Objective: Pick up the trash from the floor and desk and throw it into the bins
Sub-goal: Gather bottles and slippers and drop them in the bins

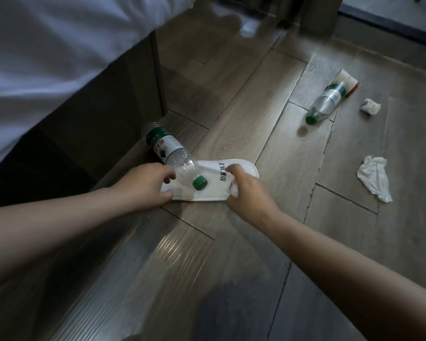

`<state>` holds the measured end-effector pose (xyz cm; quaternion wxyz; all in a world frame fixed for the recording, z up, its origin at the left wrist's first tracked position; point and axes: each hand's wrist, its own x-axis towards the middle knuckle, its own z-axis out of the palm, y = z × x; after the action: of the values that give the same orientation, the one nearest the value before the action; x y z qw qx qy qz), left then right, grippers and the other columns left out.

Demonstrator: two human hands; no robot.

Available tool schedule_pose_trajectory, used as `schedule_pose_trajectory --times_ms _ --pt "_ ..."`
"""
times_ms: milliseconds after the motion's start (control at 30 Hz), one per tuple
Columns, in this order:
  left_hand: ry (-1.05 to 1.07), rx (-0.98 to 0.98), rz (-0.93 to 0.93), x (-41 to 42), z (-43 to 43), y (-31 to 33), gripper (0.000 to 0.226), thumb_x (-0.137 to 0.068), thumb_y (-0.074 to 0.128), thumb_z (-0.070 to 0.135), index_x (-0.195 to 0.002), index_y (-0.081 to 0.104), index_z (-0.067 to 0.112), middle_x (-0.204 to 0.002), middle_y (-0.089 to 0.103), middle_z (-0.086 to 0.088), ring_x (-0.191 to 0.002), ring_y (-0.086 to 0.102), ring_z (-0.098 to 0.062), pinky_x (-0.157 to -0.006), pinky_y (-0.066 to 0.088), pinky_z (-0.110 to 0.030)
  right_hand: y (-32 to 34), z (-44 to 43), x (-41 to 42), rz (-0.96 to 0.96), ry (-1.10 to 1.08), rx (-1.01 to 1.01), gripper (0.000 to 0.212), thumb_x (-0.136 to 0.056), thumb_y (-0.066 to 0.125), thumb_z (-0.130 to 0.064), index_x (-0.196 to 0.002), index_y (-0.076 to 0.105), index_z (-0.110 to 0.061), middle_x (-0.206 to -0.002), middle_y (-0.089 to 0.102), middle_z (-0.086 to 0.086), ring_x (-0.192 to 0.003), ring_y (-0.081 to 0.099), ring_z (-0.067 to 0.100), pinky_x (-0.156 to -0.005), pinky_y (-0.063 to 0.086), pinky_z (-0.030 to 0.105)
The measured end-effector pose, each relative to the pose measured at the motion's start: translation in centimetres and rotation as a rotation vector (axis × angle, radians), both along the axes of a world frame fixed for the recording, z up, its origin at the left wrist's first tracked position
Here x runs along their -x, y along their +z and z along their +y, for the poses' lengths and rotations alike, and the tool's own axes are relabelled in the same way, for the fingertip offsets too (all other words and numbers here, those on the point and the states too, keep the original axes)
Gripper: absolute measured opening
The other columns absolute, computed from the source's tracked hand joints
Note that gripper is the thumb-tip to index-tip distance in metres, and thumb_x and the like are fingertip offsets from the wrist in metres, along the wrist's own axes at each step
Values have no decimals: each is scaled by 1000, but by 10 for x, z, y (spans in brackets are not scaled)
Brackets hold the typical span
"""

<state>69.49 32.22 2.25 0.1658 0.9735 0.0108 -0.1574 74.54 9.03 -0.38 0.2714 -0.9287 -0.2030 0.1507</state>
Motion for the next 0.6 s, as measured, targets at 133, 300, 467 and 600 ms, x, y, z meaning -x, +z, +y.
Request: schedule_pose_trajectory --times_ms 133,300,467,600 --pt "-27 -13 -91 -11 0 2 44 -78 69 29 -118 53 18 -112 53 -1 -95 54 -16 -79 47 -30 -3 10 -31 -108 -37 15 54 -81 57 -2 -130 43 -18 -111 60 5 -98 53 20 -72 38 27" --pt "-169 -109 -99 -20 -9 -3 72 -76 72 31 -138 36 20 -135 34 -2 -125 37 -22 -100 37 -31 -32 11 -42 -191 56 285 66 -82 56 -6 -143 32 -19 -143 35 12 -135 28 31 -113 23 42" --pt "-240 -195 -138 -31 -13 -10 80 -80 69 37 -146 27 23 -147 21 -4 -132 26 -24 -108 35 -37 -50 0 -48 26 164 348 78 -90 51 -36 -153 9 -20 -161 6 10 -148 1 27 -118 2 57" --pt "-272 -306 -90 -48 -16 -10 77 -84 64 46 -147 24 28 -144 20 -4 -129 26 -23 -105 36 -35 -52 -11 -51 52 217 332 103 -79 58 -65 -154 -2 -26 -162 -3 7 -149 -7 25 -119 -6 52"
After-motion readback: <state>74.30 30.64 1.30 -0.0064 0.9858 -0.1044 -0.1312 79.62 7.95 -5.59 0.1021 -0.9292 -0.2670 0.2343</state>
